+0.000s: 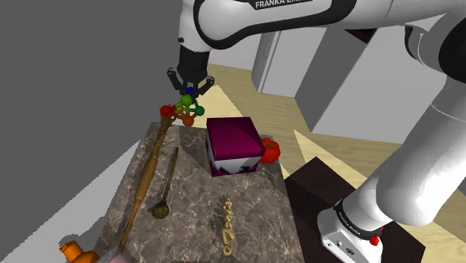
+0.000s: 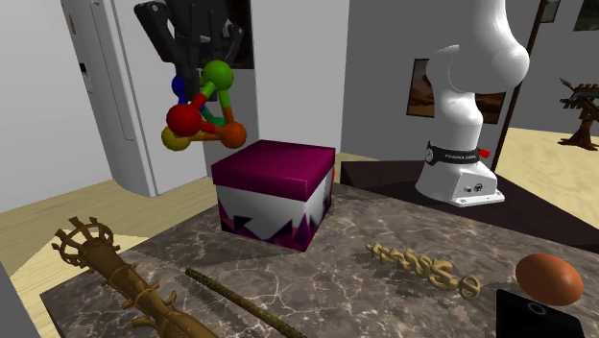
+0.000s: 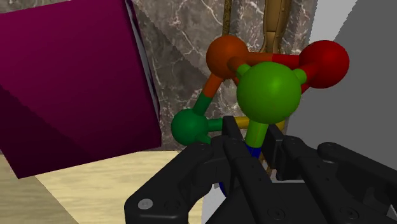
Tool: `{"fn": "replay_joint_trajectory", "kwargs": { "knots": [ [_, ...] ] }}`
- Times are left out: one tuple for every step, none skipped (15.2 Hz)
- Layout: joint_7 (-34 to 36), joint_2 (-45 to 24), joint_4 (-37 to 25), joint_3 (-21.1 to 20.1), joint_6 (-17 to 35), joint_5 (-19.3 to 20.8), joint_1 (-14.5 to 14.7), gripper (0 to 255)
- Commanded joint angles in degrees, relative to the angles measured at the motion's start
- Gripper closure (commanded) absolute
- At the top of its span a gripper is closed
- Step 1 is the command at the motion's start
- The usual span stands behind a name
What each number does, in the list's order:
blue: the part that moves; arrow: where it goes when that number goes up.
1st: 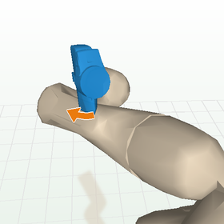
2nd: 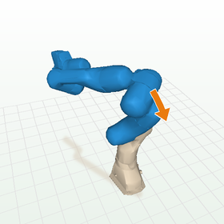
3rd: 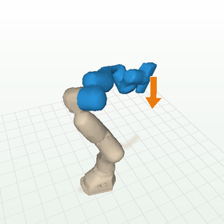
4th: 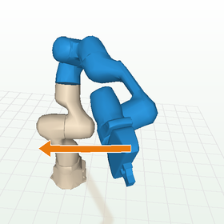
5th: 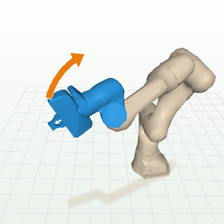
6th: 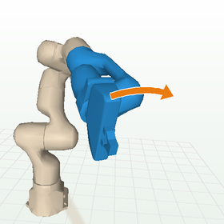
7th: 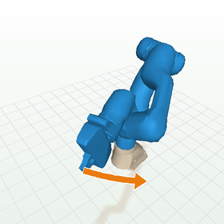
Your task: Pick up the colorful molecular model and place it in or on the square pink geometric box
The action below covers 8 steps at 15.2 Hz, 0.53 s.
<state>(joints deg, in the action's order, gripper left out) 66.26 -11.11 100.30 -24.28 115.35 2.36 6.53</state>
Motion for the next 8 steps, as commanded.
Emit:
{"fn": "replay_joint_trajectory", "kwargs": {
  "knots": [
    [0.0,0.2,-1.2,0.0,-1.4,-0.1,0.0,255],
    [0.0,0.2,-1.3,0.0,-1.5,-0.1,0.0,255],
    [-1.3,2.5,1.2,0.1,-1.1,-1.2,-0.9,255],
    [-2.6,4.8,3.6,0.3,-0.8,-2.3,-1.7,255],
    [-3.9,7.0,5.9,0.6,-0.6,-3.4,-2.4,255],
    [-5.3,9.2,8.2,1.0,-0.4,-4.5,-3.1,255],
    [-6.7,11.4,10.3,1.4,-0.4,-5.6,-3.7,255],
    [-8.1,13.6,12.3,2.0,-0.4,-6.5,-4.2,255]
  ]
}}
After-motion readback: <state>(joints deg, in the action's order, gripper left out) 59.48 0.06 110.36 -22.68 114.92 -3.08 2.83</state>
